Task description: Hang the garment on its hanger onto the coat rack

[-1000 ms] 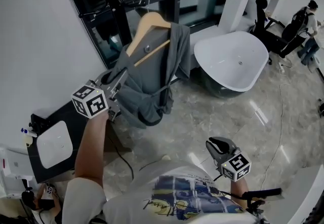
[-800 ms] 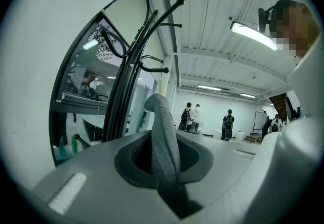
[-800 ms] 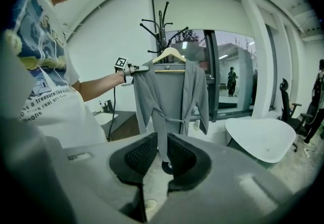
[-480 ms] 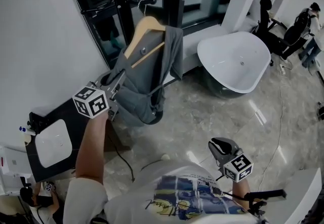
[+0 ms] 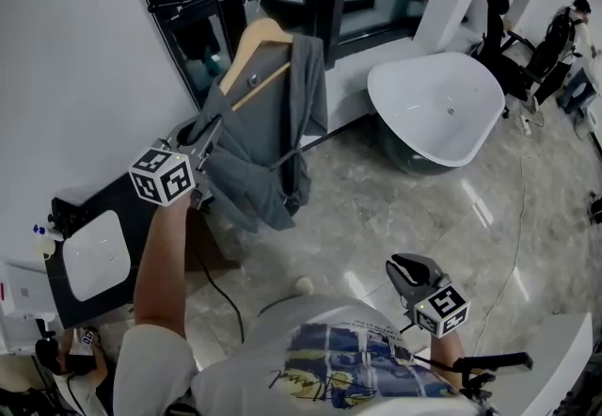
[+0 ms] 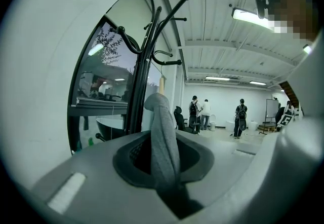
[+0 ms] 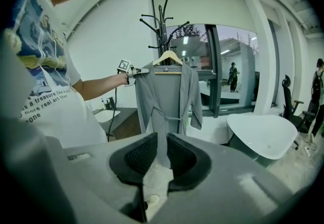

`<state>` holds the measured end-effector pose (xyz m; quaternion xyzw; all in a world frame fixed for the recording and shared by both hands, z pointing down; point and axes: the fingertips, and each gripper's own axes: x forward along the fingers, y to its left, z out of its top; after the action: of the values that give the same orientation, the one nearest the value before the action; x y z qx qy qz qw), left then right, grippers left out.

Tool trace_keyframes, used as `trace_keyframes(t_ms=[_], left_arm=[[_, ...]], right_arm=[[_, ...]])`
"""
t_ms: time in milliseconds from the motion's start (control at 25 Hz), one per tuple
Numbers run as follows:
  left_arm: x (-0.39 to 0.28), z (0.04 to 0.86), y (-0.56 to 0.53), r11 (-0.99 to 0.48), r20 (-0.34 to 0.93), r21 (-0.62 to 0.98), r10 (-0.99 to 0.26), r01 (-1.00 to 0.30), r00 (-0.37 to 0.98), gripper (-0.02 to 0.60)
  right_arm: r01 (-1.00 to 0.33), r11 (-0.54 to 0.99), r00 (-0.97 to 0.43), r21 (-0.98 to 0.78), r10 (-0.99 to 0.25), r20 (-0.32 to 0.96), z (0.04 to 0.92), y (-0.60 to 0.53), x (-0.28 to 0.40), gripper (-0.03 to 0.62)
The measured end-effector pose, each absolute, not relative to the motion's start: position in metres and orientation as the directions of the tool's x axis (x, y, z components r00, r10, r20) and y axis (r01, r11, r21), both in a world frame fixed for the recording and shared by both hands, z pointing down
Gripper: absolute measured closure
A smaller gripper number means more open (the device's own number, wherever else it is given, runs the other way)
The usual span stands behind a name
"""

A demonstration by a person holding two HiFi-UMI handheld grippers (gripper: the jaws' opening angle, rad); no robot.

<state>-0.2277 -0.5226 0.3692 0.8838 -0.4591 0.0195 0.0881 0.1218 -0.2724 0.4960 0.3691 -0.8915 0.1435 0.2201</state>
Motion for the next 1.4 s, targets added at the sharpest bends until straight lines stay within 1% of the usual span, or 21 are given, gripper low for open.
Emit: trace_keyframes(t_ms=[200, 360, 480, 720, 800, 880, 960, 1000, 1160, 1280, 1400], left_arm=[[-0.228, 0.367, -0.524, -0.524, 0.142, 0.056, -0.838, -0.850, 0.526, 0.502], [-0.233, 0.364, -0.520, -0.463, 0.163, -0.012, -0.875, -0.886, 0.456, 0.428], [-0.245, 0.362, -0.508, -0.403, 0.162, -0.023, -0.905, -0.915, 0.394, 0.396], [-0.267, 0.369, -0.461, -0.277, 0.161, -0.034, -0.950, -0.960, 0.269, 0.394], [-0.267, 0.371, -0.435, -0.249, 0.159, -0.037, -0.958, -0.968, 0.240, 0.406], [-0.256, 0.375, -0.407, -0.252, 0.165, -0.031, -0.956, -0.967, 0.243, 0.420], [-0.239, 0.381, -0.379, -0.269, 0.172, -0.023, -0.950, -0.963, 0.262, 0.442], [-0.230, 0.383, -0.365, -0.279, 0.172, -0.014, -0.947, -0.960, 0.273, 0.463], [-0.185, 0.392, -0.313, -0.343, 0.177, 0.025, -0.923, -0.939, 0.342, 0.495], [-0.155, 0.392, -0.276, -0.376, 0.164, 0.024, -0.913, -0.926, 0.374, 0.529], [-0.127, 0.392, -0.241, -0.409, 0.164, 0.028, -0.898, -0.912, 0.408, 0.548]], right_arm=[[-0.718, 0.688, -0.636, -0.103, -0.589, 0.498, 0.499, -0.264, 0.131, 0.533], [-0.715, 0.691, -0.641, -0.112, -0.582, 0.501, 0.500, -0.253, 0.137, 0.533], [-0.704, 0.700, -0.653, -0.121, -0.571, 0.498, 0.501, -0.243, 0.138, 0.533], [-0.683, 0.719, -0.674, -0.129, -0.553, 0.491, 0.510, -0.218, 0.146, 0.533], [-0.675, 0.727, -0.684, -0.128, -0.551, 0.478, 0.511, -0.208, 0.147, 0.534], [-0.668, 0.733, -0.693, -0.127, -0.550, 0.466, 0.511, -0.198, 0.150, 0.536], [-0.660, 0.740, -0.702, -0.128, -0.547, 0.456, 0.512, -0.188, 0.152, 0.536], [-0.658, 0.742, -0.704, -0.127, -0.545, 0.455, 0.512, -0.183, 0.153, 0.537], [-0.656, 0.744, -0.708, -0.126, -0.550, 0.443, 0.510, -0.160, 0.158, 0.556], [-0.647, 0.754, -0.716, -0.116, -0.547, 0.434, 0.509, -0.144, 0.162, 0.565], [-0.647, 0.755, -0.711, -0.101, -0.550, 0.438, 0.507, -0.129, 0.168, 0.576]])
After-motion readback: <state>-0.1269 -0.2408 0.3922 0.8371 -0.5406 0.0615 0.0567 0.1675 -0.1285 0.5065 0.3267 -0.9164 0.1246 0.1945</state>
